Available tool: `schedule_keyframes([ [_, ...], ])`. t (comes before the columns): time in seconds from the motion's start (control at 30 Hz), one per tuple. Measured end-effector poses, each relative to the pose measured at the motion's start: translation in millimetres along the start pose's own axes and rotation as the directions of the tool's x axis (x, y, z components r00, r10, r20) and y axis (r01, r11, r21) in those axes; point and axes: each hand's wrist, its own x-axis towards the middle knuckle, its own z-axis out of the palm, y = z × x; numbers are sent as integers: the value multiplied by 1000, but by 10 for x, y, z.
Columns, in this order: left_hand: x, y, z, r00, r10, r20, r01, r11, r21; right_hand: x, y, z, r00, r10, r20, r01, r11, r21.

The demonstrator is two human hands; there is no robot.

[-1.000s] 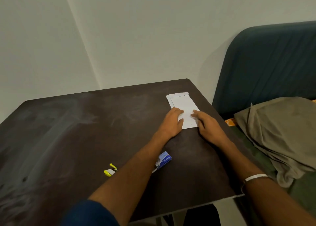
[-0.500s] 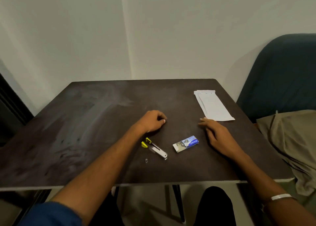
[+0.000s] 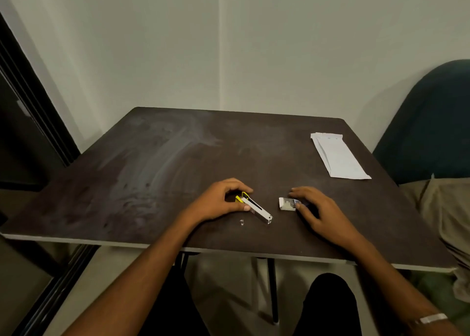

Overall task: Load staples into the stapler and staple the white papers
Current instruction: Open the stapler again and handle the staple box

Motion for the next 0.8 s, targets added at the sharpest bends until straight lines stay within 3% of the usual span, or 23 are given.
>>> schedule_keyframes([
  [0.17,-26,-21,20,999,13,-47,-16,998,-63,39,-199,207,992,-83,-91,76,994,-82],
  [0.37,-70,0,47,992,4,-124,-25,985,-168,130,-529,455,986,-162,-38,153,975,-161],
  [0.53,-104,15,35,981,-24,-192,-41,944,-327,193,-639,601,993,-118,-22,113,978,-173],
  [0.8,-151,54,21,969,-41,-245,-64,911,-408,276,-742,745,998,-9,-67,6,999,-50],
])
